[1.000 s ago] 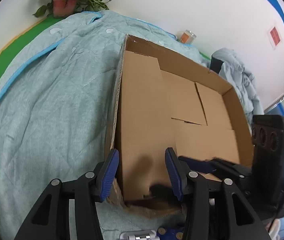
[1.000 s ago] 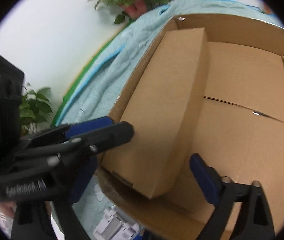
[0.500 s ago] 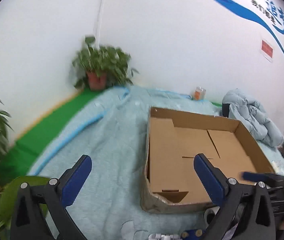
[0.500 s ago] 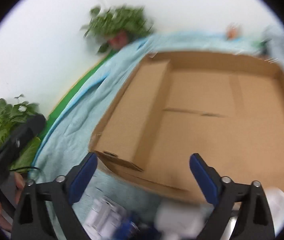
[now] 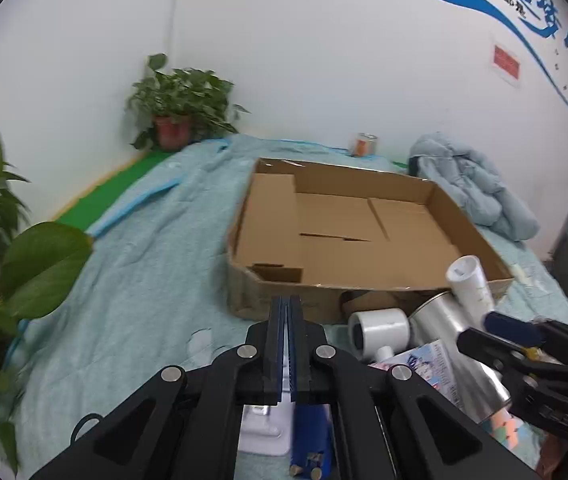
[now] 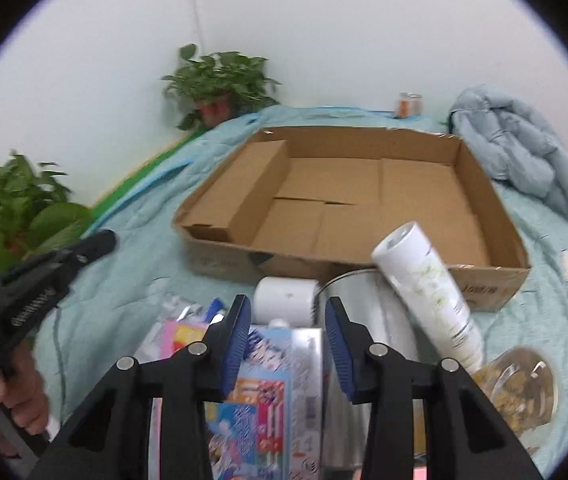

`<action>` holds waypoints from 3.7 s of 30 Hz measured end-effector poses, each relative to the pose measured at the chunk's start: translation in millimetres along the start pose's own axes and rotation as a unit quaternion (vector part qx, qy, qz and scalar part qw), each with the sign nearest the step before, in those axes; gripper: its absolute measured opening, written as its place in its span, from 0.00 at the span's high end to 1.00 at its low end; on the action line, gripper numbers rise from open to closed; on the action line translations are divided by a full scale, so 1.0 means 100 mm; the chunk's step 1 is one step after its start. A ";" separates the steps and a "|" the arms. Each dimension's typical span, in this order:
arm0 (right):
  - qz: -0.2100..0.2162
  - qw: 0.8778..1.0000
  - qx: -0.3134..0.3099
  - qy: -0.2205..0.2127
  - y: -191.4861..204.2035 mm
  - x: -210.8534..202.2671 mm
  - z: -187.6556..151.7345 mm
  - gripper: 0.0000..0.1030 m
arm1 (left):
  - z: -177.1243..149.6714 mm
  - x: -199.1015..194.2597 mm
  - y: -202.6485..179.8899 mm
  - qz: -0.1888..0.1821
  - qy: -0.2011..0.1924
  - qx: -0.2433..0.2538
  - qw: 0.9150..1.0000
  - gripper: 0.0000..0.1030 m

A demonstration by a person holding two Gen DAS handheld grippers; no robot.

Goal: Organize rigid objects
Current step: 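Move the left tool to the colourful board-game box, then grasp the board-game box with the left tool and lift it, then carry the board-game box into the tray and lower it flat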

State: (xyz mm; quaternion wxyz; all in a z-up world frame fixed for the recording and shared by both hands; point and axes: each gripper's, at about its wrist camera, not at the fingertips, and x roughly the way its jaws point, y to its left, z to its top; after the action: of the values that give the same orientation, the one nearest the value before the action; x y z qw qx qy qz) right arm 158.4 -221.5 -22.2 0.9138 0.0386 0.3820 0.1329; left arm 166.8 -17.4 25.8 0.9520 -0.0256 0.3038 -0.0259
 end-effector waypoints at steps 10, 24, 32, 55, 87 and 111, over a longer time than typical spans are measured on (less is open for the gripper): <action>0.085 0.993 -0.084 -0.013 0.10 -0.22 -0.29 0.01 | -0.42 0.02 0.08 0.008 0.052 -0.056 0.997 0.00; 0.182 0.976 -0.065 0.098 0.00 0.10 -0.82 0.01 | -1.06 0.39 0.09 -0.123 0.185 -0.091 0.971 0.03; 0.155 0.978 -0.055 0.131 0.00 0.06 -0.97 0.01 | -1.19 0.48 -0.10 -0.153 0.229 -0.077 0.958 0.19; 0.074 0.974 -0.053 0.207 0.15 0.41 -0.79 0.00 | -1.14 0.45 -0.09 -0.186 0.250 -0.098 0.945 0.41; 0.125 0.975 0.003 0.185 0.22 0.42 -0.99 0.01 | -1.14 0.10 -0.04 -0.183 0.177 -0.048 0.966 0.40; 0.081 0.995 -0.053 0.030 0.13 0.02 0.41 0.01 | 0.57 -0.05 -0.38 -0.208 0.021 0.008 0.978 0.34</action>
State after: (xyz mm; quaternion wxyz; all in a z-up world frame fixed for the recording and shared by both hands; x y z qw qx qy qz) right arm 186.5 -207.4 7.4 0.8889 0.0171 0.3975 0.2272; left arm 194.8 -52.6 77.2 0.9193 -0.0803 0.3119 -0.2261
